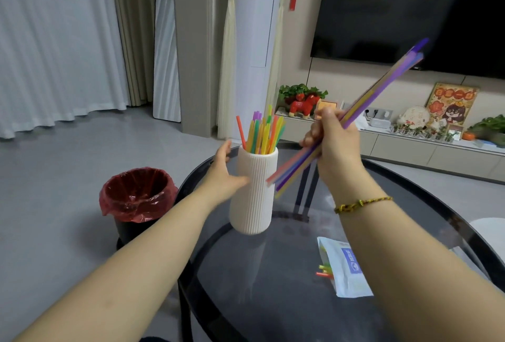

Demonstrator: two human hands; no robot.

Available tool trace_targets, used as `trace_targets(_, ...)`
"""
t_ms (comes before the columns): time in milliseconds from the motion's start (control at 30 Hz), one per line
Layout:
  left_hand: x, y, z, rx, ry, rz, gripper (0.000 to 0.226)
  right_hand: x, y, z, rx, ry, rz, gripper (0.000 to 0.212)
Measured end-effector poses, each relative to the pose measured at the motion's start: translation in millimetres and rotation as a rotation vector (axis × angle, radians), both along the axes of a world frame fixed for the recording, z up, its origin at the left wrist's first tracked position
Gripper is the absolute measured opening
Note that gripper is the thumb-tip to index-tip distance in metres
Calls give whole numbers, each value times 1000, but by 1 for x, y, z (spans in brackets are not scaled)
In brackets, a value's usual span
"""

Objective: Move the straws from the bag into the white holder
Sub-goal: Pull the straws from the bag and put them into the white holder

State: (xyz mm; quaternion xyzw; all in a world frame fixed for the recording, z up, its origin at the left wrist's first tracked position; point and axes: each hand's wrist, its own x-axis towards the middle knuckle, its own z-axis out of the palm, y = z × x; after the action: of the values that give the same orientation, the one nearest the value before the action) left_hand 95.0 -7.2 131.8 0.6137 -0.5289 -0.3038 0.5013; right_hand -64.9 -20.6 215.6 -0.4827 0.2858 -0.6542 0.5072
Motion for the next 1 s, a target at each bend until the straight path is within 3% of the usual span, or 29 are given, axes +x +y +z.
trace_targets(233, -2, -21, -5, 38, -59, -110, 114, 27, -29, 29, -35, -127, 45, 26)
trace_targets(400, -5, -34, -10, -18, -32, -108, 99, 41, -49, 30, -68, -103, -28, 27)
trace_targets(567, -7, -39, -14, -34, -22, -90, 87, 45, -60, 19, -132, 197, -183, 28)
trace_targets(767, -7, -41, -16, -35, -32, -72, 87, 50, -52, -6, -127, 630, -111, 16)
trace_targets(900, -7, -41, -17, -17, -43, -69, 86, 44, -49, -5, -144, 499, 2, 67)
trace_targets(1000, -8, -40, -16, -21, -18, -96, 84, 38, -52, 2, -191, 484, -31, 76)
